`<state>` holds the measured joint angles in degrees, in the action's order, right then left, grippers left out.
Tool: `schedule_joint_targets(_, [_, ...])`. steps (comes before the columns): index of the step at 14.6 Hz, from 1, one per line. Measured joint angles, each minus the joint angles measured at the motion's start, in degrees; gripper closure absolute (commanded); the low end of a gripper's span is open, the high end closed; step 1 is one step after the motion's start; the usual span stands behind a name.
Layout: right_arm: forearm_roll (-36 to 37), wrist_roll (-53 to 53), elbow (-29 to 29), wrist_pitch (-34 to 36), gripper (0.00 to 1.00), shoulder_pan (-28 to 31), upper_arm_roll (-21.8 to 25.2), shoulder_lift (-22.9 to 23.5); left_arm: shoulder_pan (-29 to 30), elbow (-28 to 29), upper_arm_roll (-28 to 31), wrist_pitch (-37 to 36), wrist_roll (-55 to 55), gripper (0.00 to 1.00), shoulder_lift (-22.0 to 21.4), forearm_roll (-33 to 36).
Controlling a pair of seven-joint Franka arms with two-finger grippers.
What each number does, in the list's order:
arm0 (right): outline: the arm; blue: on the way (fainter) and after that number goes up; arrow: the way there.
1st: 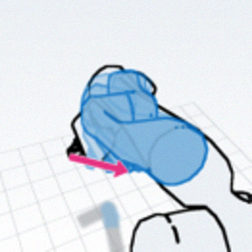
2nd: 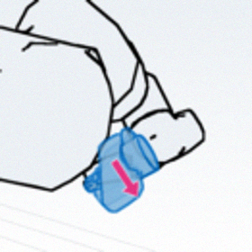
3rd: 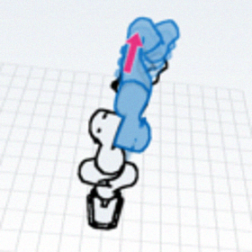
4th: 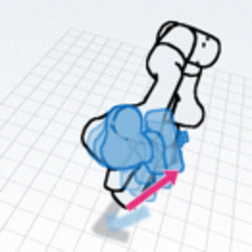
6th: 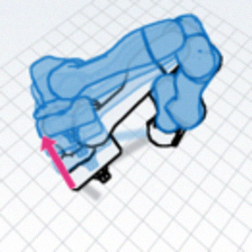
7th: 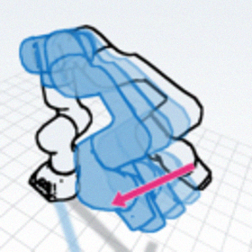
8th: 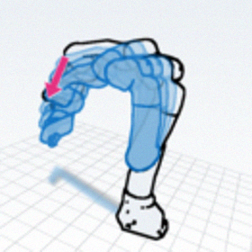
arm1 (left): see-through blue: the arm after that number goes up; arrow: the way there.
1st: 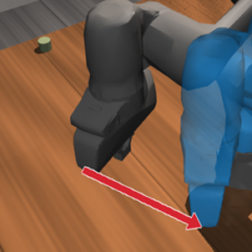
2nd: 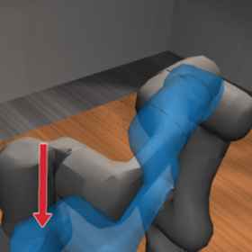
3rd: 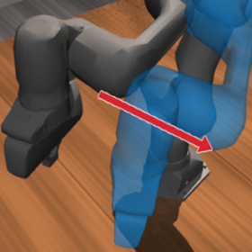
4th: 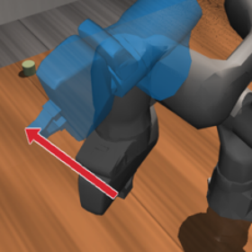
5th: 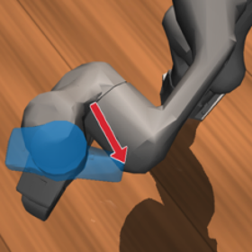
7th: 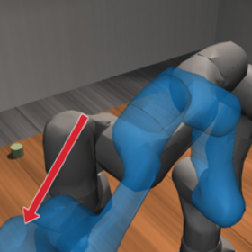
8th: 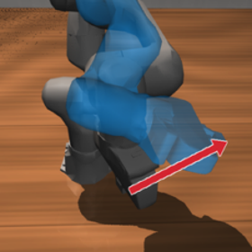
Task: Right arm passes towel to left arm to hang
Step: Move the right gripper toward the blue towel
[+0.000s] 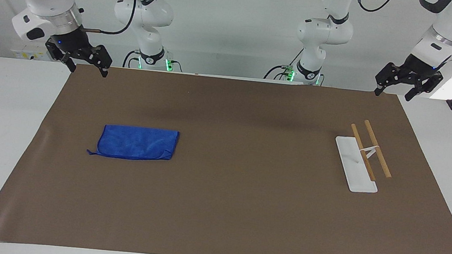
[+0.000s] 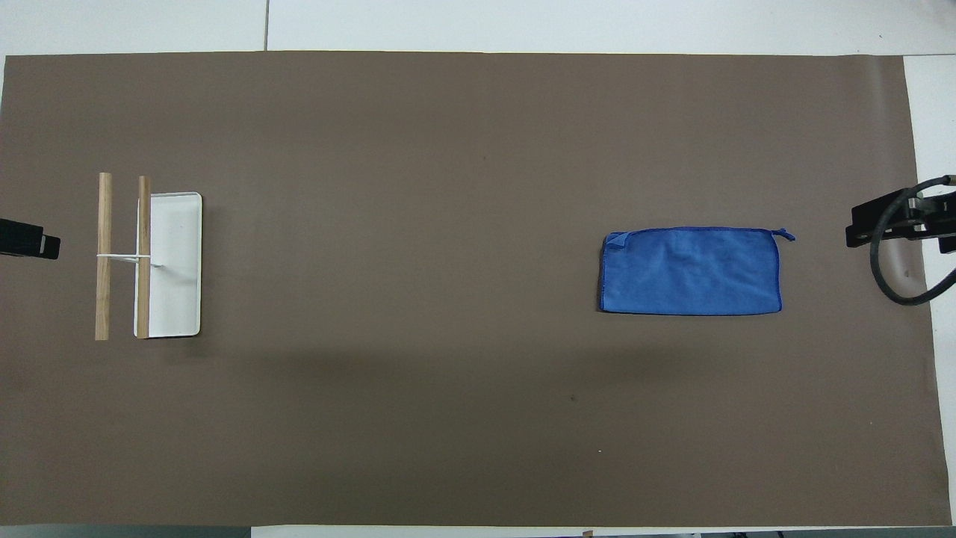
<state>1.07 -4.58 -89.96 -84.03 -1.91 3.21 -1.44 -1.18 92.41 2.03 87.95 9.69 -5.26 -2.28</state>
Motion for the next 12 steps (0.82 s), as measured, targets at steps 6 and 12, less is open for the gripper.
schedule_joint_targets(6, [0.0,0.0,0.0,0.0,0.0,0.0,-0.01,0.0,0.0,0.0,0.0,0.0,0.0,0.0,0.0,0.0])
schedule_joint_targets(12, [-0.04,0.0,-3.37,-3.35,0.0,-0.16,-0.17,-0.49,0.0,0.0,0.0,-0.05,0.0,0.0,0.0,0.0])
